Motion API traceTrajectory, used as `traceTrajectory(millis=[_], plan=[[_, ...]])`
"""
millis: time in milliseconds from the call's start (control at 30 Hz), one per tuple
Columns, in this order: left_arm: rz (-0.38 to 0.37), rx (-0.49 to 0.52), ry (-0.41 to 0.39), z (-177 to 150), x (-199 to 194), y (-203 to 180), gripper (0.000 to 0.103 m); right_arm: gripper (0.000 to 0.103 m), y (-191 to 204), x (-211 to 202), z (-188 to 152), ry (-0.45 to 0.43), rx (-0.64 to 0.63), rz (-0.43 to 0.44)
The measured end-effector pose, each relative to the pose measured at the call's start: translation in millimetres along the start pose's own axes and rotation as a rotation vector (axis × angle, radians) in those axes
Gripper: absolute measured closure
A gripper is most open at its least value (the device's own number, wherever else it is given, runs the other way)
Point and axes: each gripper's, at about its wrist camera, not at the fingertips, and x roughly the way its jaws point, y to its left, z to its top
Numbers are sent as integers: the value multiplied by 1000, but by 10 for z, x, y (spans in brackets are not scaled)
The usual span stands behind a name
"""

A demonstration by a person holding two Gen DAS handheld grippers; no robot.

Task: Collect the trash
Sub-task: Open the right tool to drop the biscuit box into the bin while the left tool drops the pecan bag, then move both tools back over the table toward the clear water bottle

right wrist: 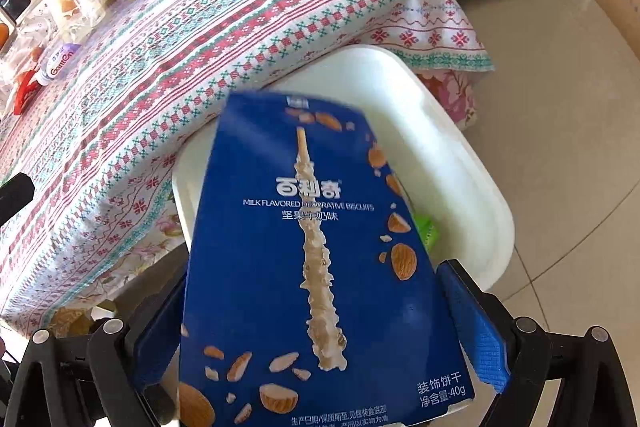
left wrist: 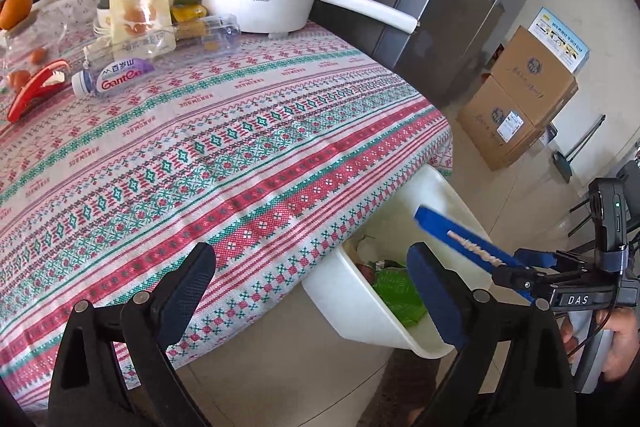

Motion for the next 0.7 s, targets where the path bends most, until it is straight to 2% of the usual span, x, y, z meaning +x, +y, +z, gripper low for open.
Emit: traceTrajectory(millis=[100,167,700], plan=[[18,-5,-2,-8,-39,64,4,2,118,9,27,-10,-26,-36],[25,-11,-5,-7,-59,103,3,1,168,6,44,-10,-30,-27],[60,-47,-25,-17,-272,394,1,0,601,-57,213,-45,-87,-21]])
